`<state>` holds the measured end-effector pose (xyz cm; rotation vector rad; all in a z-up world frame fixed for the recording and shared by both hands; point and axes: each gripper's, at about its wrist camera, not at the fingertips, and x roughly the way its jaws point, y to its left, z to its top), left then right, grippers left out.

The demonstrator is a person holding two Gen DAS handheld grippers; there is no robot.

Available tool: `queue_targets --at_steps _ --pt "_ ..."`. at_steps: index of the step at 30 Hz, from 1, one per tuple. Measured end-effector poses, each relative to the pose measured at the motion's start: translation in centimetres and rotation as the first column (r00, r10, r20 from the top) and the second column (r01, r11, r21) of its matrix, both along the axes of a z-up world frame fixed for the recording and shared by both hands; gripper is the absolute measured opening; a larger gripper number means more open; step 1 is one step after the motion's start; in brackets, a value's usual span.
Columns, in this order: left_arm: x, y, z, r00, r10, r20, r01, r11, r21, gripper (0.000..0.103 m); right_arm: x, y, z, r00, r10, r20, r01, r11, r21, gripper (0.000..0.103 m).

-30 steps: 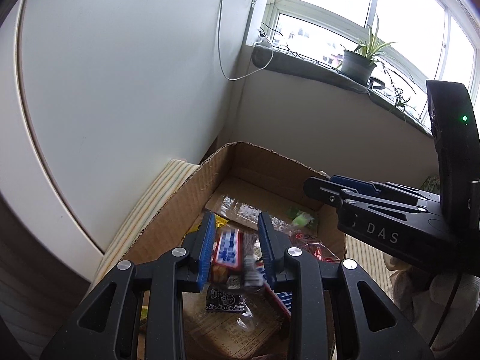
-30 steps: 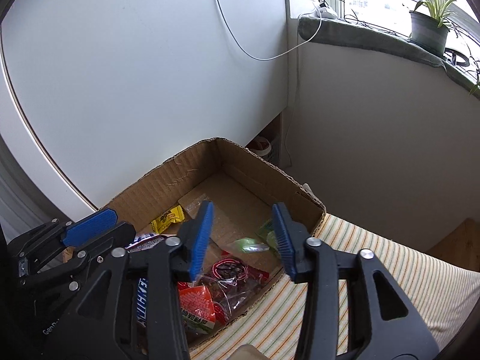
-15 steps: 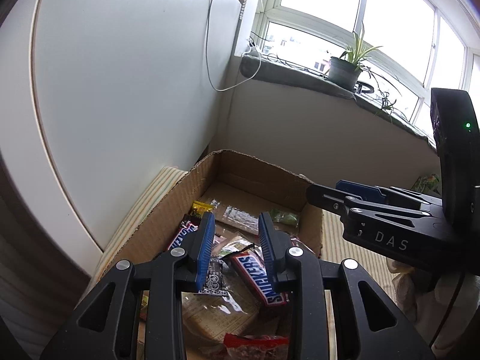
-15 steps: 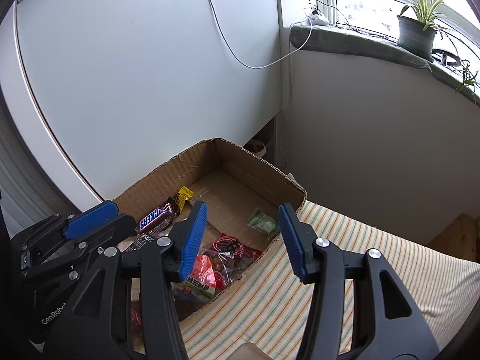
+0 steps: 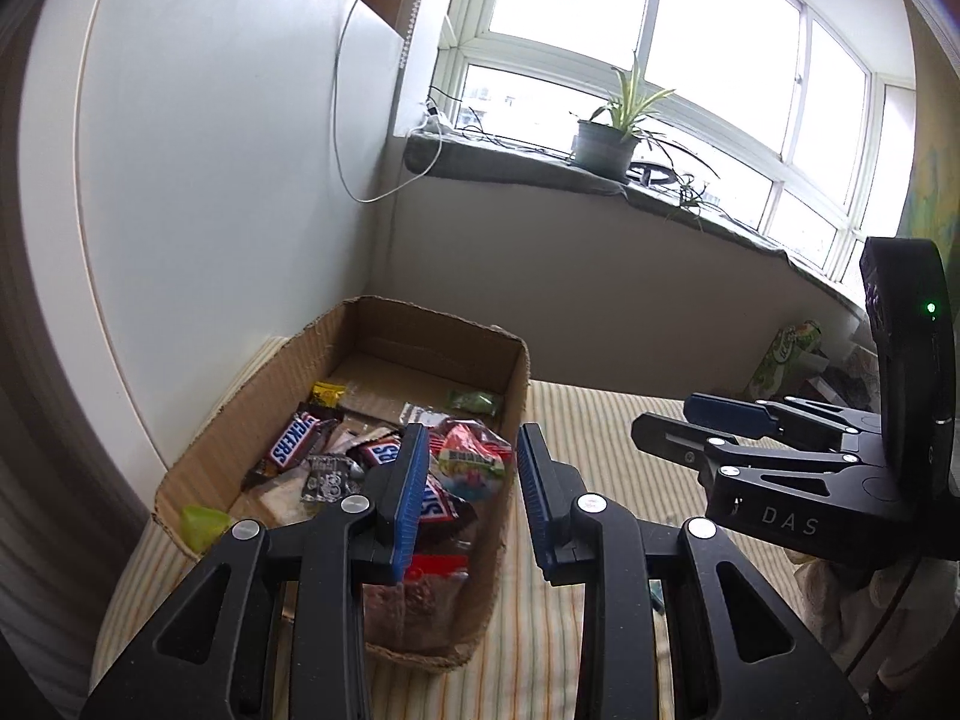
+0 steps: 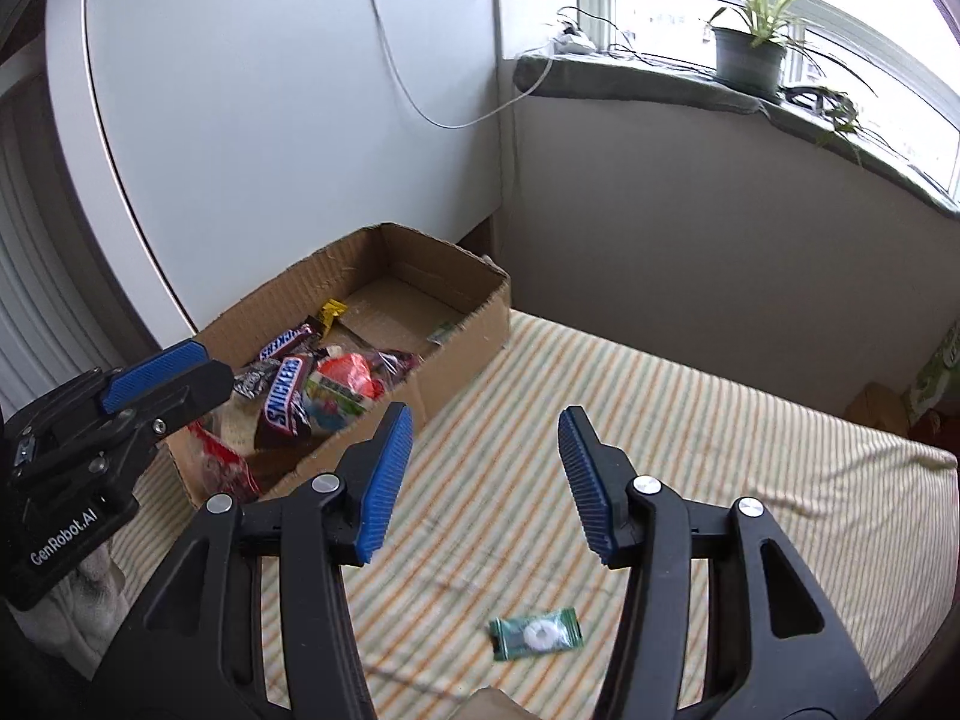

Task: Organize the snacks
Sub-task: 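Move the right tool back over the green-wrapped mint candy, then grasp the green-wrapped mint candy with the right gripper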

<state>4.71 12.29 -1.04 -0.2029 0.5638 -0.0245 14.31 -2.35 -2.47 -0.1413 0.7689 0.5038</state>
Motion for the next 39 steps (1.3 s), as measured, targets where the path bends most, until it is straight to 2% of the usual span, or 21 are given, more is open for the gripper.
queue_targets --at_steps 3,5,6,10,15,18,26,36,38,39 --pt "-1.0 -1.0 -0.3 0.999 -0.044 0.006 0.044 0.999 -0.005 0.028 -0.8 -2.7 -1.6 0.995 -0.033 -0.098 0.037 0.998 0.042 0.053" --pt "-1.7 -1.8 -0.7 0.997 -0.077 0.007 0.077 0.997 -0.012 0.029 -1.4 -4.4 -2.8 0.987 -0.064 -0.150 0.073 0.996 0.055 0.043" --pt "-2.2 -2.2 -1.0 0.995 -0.096 0.009 0.096 0.995 -0.013 0.028 -2.0 -5.1 -3.4 0.982 -0.081 -0.169 0.092 0.994 0.060 0.043" --pt "-3.4 -4.4 -3.0 0.984 -0.176 -0.030 0.176 0.984 -0.003 0.029 -3.0 -7.4 -5.9 0.951 -0.093 -0.294 0.126 0.988 0.093 0.040" --pt "-4.2 -6.1 -4.6 0.969 -0.236 -0.078 0.238 0.971 0.020 0.029 -3.4 -7.9 -7.6 0.936 -0.097 -0.339 0.133 0.988 0.083 0.039" --pt "-4.0 -5.6 -4.9 0.971 -0.220 -0.089 0.222 0.975 0.014 0.029 -3.2 -7.5 -8.5 0.921 -0.079 -0.381 0.129 0.986 0.109 0.038" --pt "-4.0 -4.5 -5.3 0.976 -0.190 -0.103 0.191 0.982 0.001 0.029 -0.7 -6.2 -9.2 0.915 -0.088 -0.394 0.133 0.987 0.088 0.037" --pt "-4.0 -5.6 -5.6 0.971 -0.205 -0.120 0.211 0.976 0.043 0.029 -0.3 -2.4 -9.1 0.951 -0.062 -0.302 0.033 0.994 -0.100 0.036" --pt "-3.9 -5.5 -5.6 0.972 -0.201 -0.121 0.208 0.977 0.044 0.029 -0.8 -2.0 -9.2 0.964 -0.045 -0.262 0.000 0.986 -0.169 0.024" --pt "-3.9 -5.5 -5.6 0.972 -0.198 -0.123 0.204 0.978 0.043 0.029 -0.9 -1.8 -9.2 0.967 -0.035 -0.252 -0.014 0.982 -0.191 0.024"
